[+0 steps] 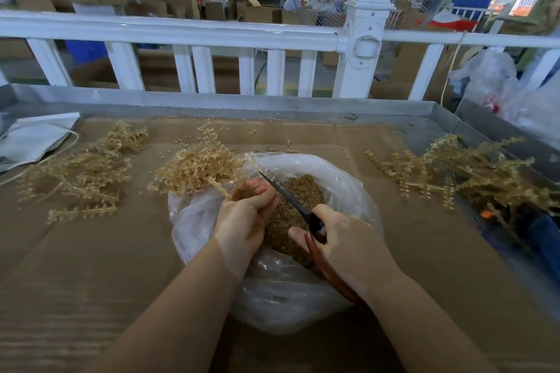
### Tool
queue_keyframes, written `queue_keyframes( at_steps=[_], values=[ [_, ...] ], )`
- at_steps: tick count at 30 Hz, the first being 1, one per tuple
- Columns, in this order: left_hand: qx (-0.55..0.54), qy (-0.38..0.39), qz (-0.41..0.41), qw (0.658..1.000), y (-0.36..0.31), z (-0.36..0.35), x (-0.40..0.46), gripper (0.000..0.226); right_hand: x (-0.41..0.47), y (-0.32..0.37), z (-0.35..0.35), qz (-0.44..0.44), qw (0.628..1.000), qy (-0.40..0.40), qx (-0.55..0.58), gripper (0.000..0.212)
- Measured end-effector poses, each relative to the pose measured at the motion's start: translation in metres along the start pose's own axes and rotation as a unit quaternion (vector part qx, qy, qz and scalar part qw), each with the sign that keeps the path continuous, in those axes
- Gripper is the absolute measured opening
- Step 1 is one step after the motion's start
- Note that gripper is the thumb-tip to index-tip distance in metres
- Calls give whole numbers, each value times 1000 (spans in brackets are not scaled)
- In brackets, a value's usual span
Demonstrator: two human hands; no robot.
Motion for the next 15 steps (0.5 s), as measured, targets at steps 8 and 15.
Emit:
queue_keyframes(
  at_steps=[8,15],
  values=[
    [-2,-21,4,1000,-1,2,-2,30,-2,5,-2,6,1000,0,-22,36],
    [3,-4,15,1000,1,0,-2,29,0,7,-2,0,1000,-4,-22,34]
  ],
)
Point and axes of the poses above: each hand's wrist, its own x-axis towards the middle knuckle, its own z-axis out of the back of the hand, y = z × x, the point moved 10 cm from there along x, towards the middle knuckle, and after that the axes turned 5 degrees about z, right-handed, at the moved point
